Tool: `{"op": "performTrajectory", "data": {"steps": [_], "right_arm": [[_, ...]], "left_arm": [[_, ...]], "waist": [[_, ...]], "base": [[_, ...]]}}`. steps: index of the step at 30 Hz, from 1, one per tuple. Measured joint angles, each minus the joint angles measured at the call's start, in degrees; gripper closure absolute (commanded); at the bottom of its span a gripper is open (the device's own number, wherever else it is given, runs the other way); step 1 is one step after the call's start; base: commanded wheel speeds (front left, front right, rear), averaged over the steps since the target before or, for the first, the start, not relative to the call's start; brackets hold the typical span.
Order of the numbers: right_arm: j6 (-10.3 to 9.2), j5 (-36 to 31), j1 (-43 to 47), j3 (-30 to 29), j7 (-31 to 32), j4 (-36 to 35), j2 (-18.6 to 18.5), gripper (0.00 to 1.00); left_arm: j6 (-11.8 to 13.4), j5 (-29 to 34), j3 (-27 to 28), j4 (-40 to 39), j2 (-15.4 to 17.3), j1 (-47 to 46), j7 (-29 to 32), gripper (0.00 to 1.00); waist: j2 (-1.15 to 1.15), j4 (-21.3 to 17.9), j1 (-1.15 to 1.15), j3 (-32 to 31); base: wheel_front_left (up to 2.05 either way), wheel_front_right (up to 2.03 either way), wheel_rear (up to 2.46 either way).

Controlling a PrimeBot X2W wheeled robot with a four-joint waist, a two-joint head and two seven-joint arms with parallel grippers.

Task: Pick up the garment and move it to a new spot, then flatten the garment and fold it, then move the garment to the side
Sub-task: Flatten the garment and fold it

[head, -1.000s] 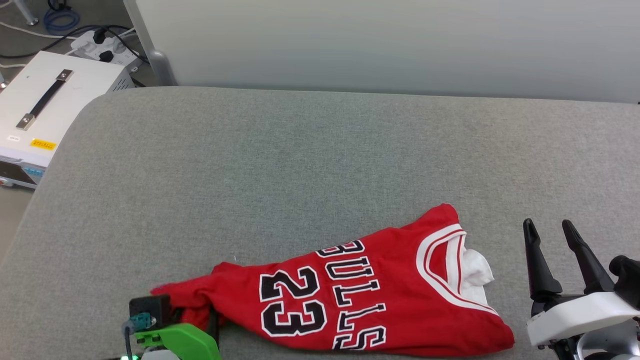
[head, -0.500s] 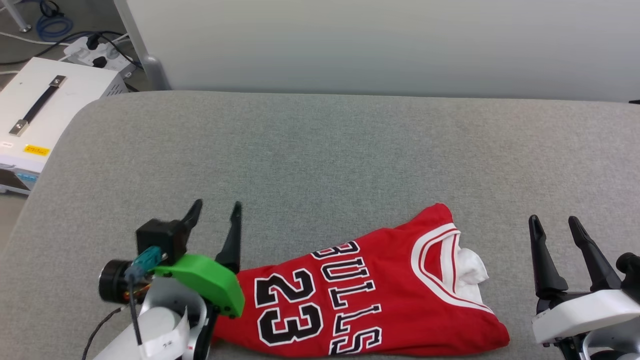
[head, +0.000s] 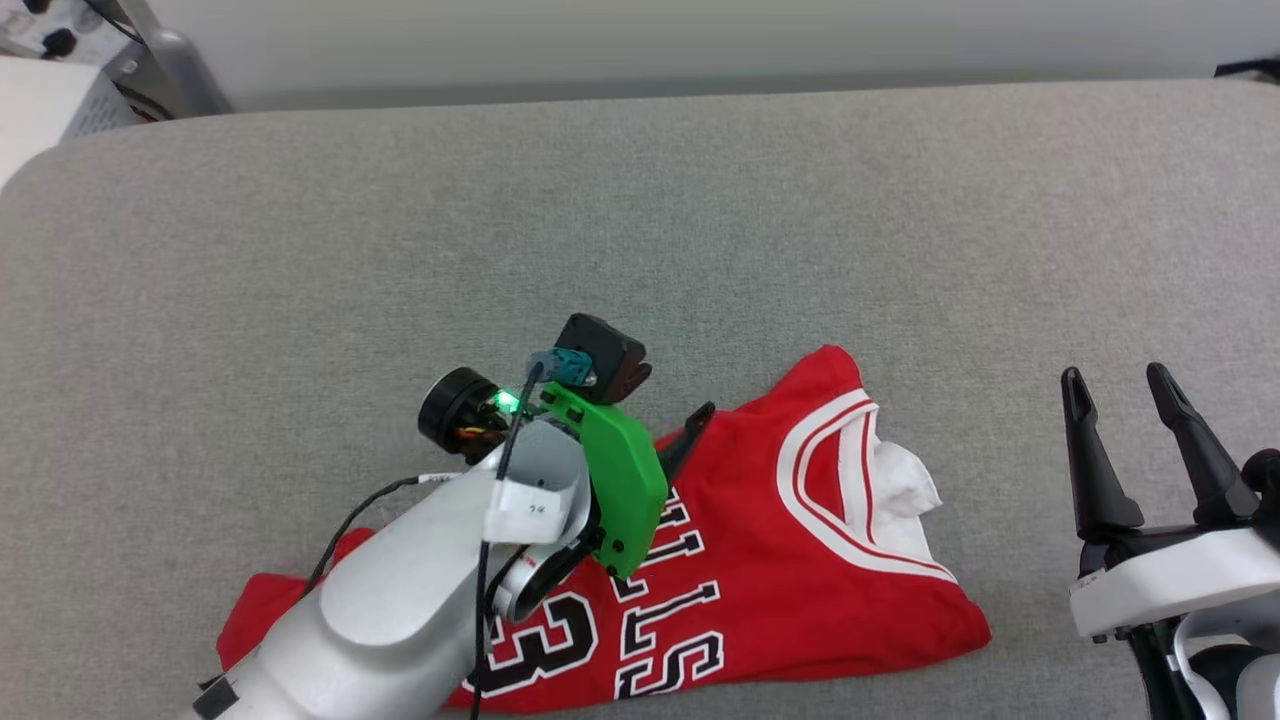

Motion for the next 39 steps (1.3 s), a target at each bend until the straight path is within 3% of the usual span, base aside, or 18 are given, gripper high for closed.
{"op": "performTrajectory", "data": {"steps": [13,15,16,19,22,28,33,39], "right_arm": [[0.00,0.0,-1.7,-0.1,-0.1,-0.2,-0.8,0.00],[0.00,0.0,-1.7,-0.1,-0.1,-0.1,-0.8,0.00],[0.00,0.0,-1.7,-0.1,-0.1,-0.1,-0.8,0.00],[0.00,0.0,-1.7,-0.2,0.0,0.0,-0.7,0.00],[0.00,0.0,-1.6,-0.7,0.0,0.1,-0.5,0.00],[0.00,0.0,-1.0,-1.3,0.1,0.6,0.0,0.00],[0.00,0.1,0.1,-1.7,0.6,1.2,0.5,0.00],[0.00,0.1,1.0,-2.0,1.3,1.9,0.9,0.00]], "left_arm": [[-8.1,4.0,-11.0,15.2,-3.1,-9.9,11.0,0.00],[-8.6,4.0,-12.9,15.9,-3.3,-11.6,12.9,0.55],[-8.7,4.0,-13.9,16.1,-3.3,-12.3,13.4,1.00],[-8.9,4.0,-16.0,16.4,-3.6,-13.1,13.2,1.00],[-9.1,4.0,-16.0,17.0,-3.6,-12.9,8.8,1.00],[-1.1,4.1,-10.3,17.2,-0.9,-12.0,-1.7,1.00],[5.5,2.8,-5.7,13.4,3.4,-8.1,-5.0,1.00],[13.0,-4.5,0.9,8.7,8.9,3.4,-7.0,1.00]], "waist": [[0.00,-4.8,0.00,6.6],[0.00,-5.2,0.00,6.9],[0.00,-5.3,0.00,6.9],[0.00,-5.3,0.00,6.5],[0.00,-4.8,0.00,5.8],[0.00,-3.4,0.00,3.6],[0.00,-1.9,0.00,1.5],[0.00,-0.2,0.00,-0.7]], "base": [[0.00,0.00,0.00],[0.00,0.00,0.00],[0.00,0.00,0.00],[0.00,0.00,0.00],[0.00,0.00,0.00],[0.00,0.00,0.00],[0.00,0.00,0.00],[0.00,0.00,0.00]]}}
